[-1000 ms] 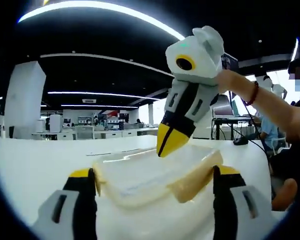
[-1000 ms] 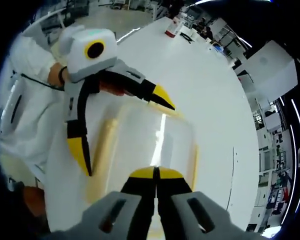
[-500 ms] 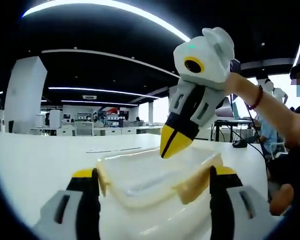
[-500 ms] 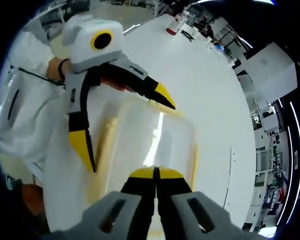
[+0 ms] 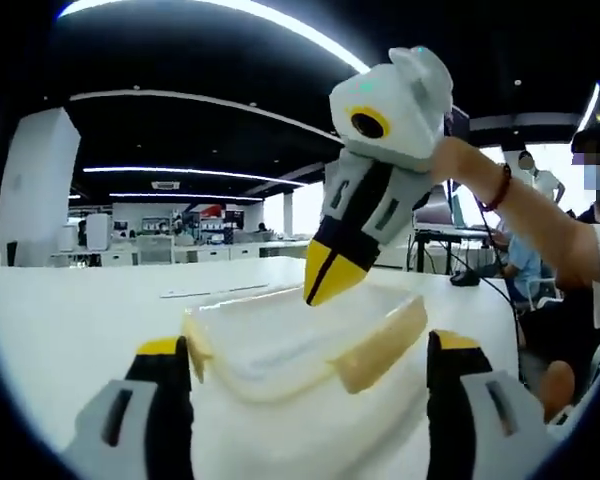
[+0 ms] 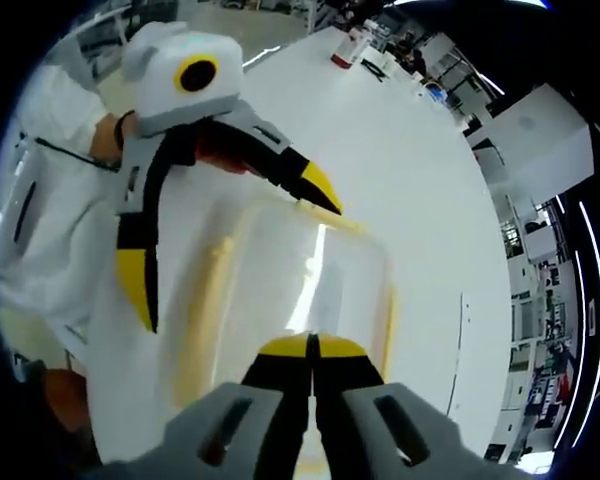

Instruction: Snap each plastic latch of the storage box into its locked position after aligning the lid with the box until every specified latch is closed and the lid sits flush.

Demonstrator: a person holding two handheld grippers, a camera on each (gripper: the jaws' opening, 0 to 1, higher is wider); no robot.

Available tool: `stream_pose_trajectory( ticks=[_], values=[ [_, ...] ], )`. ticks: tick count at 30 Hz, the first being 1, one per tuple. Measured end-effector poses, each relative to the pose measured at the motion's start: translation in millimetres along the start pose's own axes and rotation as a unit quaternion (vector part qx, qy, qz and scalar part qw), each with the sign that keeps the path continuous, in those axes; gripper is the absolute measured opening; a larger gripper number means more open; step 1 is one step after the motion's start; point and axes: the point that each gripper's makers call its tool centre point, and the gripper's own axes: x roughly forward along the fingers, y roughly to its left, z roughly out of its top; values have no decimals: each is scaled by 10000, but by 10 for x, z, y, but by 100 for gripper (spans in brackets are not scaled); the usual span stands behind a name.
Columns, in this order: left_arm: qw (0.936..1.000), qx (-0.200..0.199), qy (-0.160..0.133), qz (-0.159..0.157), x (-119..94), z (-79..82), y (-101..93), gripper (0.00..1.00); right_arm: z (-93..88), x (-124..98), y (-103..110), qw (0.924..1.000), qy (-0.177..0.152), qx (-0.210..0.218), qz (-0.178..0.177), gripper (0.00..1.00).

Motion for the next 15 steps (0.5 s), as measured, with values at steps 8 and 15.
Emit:
stream_pose_trajectory(
  ticks=[8,15],
  values=[
    [9995,122,251,155,77,-76,70,97,9,-2,6,10000,42,-11,-36,0],
    [9989,241,341,206,109,-116,66,100,15,6,8,9998,159,-41,-70,0]
  ],
)
